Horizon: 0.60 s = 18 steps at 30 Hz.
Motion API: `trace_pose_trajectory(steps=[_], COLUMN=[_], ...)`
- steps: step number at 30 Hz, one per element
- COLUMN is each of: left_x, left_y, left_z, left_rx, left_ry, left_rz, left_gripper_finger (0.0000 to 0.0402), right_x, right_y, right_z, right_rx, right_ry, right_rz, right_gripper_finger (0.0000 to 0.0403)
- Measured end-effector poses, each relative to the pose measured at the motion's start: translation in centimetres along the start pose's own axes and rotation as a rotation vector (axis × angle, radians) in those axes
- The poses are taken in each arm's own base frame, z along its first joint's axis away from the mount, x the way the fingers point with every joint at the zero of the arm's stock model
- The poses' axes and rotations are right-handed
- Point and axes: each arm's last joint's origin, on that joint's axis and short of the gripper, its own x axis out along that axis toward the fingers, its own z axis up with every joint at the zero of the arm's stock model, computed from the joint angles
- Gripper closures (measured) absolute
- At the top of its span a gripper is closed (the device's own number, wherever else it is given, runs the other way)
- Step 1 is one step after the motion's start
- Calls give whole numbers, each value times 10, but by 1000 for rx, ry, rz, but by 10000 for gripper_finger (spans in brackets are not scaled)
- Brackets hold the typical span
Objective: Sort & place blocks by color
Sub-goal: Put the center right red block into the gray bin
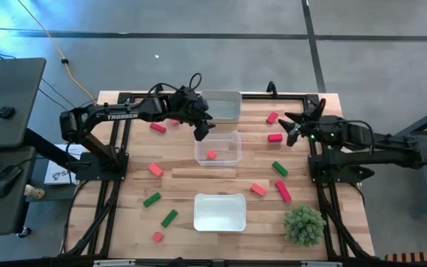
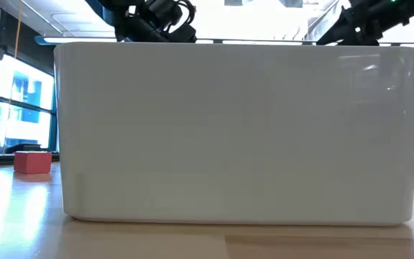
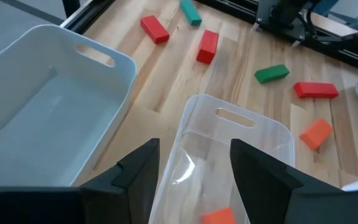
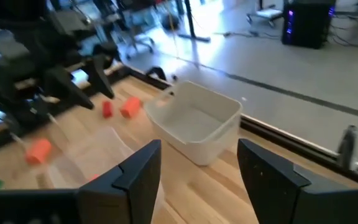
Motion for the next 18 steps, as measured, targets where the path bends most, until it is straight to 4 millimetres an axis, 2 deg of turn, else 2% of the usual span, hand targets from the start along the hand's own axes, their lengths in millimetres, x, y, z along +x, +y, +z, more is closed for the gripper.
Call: trace_pose_trajectory(steps=[7, 12, 18], left_x=[0, 0, 0], left_y=[0, 0, 0], left_z=[0, -1, -4], left_rx=[18, 24, 50], left_ry=[4, 11, 37], left_rz=[0, 0, 1], left_gripper_finger=[216, 216, 216], right_x=[13, 29, 60], right_y=[12, 13, 7], right_z=[33, 49, 50], right_rx=[-157, -312, -381], right_ry=[159, 342, 612], right_rz=[-107, -138, -111], right_gripper_finger=[166, 160, 160])
